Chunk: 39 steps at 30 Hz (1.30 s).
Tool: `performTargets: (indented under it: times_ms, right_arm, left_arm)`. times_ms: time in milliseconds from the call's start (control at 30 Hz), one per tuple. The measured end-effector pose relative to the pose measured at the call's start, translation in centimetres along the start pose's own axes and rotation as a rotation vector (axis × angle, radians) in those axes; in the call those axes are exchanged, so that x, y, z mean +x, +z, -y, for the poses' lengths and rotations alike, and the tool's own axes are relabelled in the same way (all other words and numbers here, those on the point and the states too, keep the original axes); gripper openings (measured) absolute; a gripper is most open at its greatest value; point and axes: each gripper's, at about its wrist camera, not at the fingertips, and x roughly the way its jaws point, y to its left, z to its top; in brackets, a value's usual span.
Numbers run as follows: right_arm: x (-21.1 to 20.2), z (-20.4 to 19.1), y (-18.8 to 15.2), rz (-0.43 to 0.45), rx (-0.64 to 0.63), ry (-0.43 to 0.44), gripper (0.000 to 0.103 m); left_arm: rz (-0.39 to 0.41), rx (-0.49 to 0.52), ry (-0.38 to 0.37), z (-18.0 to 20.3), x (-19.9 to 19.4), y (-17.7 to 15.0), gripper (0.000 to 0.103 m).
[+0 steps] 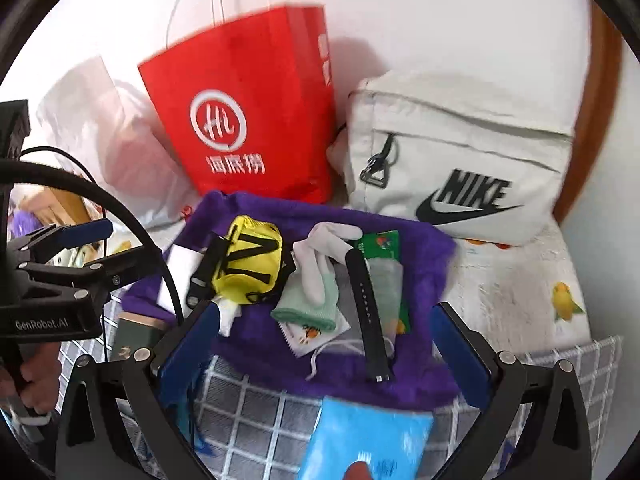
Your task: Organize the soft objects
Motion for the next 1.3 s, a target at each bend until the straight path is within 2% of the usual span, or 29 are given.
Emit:
performTargets:
  times_ms: [133, 367, 633, 733, 900, 1300]
  right_arm:
    - [-3.9, -0.5, -0.9, 0.037, 0.013, -0.053, 0.103]
    - [-11.2, -2.3, -4.5, 0.081, 0.035, -0.059, 0.103]
    - [-17.7, -4.4, -9.7, 0.121, 0.009, -0.062, 0.103]
    - [-19.7, -5.0, -11.5, 0.137, -0.001, -0.063, 0.103]
    - [-21.4, -5.6, -13.3, 0.14, -0.006, -0.068, 0.103]
    - [-24.0, -6.4, -15.6, 0.154, -0.006, -0.061, 0.103]
  left_arm:
    - [0.042, 0.016, 0.034, 1.1, -4.1, -1.4, 0.1]
    - [0.074, 0.0, 0.042, 1.6, -11.2, -5.9, 0.1]
    - [0.119, -0.023, 0.013, 2.3, -17.6, -11.6, 0.1]
    - [0.142, -0.02, 0.048, 3.0, -19.7, -13.5, 0.1]
    - [0.175, -0.04, 0.093, 3.5, -22.8, -16.2, 0.1]
    - [0.162, -0.057, 0.072, 4.0, -25.1, -18.5, 0.1]
